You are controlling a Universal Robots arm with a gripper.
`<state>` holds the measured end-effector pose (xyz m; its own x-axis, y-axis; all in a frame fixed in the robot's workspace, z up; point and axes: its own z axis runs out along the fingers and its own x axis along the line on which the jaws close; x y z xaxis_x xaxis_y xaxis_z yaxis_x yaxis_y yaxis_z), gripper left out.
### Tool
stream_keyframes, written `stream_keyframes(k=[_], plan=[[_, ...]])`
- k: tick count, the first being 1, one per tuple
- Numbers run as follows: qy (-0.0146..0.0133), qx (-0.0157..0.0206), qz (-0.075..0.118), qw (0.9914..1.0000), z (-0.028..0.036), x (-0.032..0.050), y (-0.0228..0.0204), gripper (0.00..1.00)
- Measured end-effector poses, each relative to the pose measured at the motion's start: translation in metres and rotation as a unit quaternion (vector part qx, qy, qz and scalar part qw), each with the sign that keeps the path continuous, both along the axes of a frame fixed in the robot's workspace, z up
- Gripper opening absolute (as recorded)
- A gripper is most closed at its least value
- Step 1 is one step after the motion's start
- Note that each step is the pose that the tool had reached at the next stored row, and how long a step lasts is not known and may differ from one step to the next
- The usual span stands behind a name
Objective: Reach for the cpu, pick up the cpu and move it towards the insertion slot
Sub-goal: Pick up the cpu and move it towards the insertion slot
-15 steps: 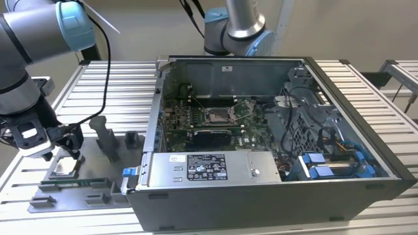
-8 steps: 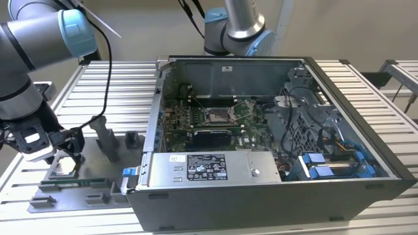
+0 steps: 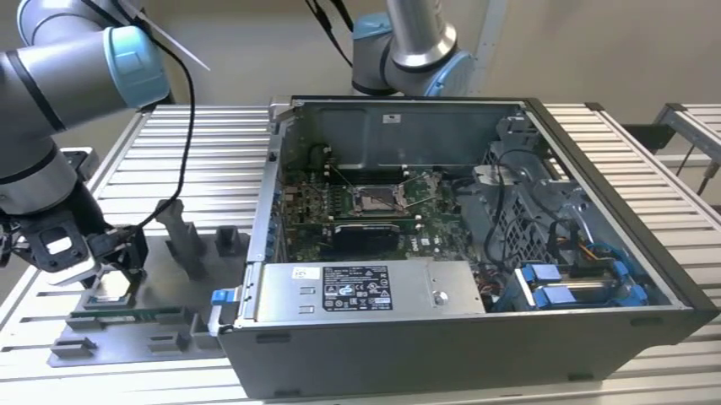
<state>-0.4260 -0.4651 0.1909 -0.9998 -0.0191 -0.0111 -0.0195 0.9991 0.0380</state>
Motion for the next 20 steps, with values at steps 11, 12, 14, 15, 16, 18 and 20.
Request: stream_keyframes(k=[11, 12, 14, 15, 16, 18, 20], plan=[[0.0000, 0.0000, 0.000, 1.00000, -0.0062, -0.0008, -0.0016, 1.00], [0.0000, 0.0000, 0.000, 1.00000, -0.0062, -0.0008, -0.0016, 1.00], [0.0000, 0.0000, 0.000, 1.00000, -0.0063, -0.0012, -0.0016, 1.00], [0.0000, 0.0000, 0.000, 1.00000, -0.0063, -0.0015, -0.0016, 1.00], [0.0002, 0.0000, 0.000, 1.00000, -0.0062, -0.0015, -0.0016, 1.00], [0.0003, 0.0000, 0.000, 1.00000, -0.0062, -0.0015, -0.0016, 1.00], [0.0003, 0.0000, 0.000, 1.00000, -0.0063, -0.0015, -0.0016, 1.00]])
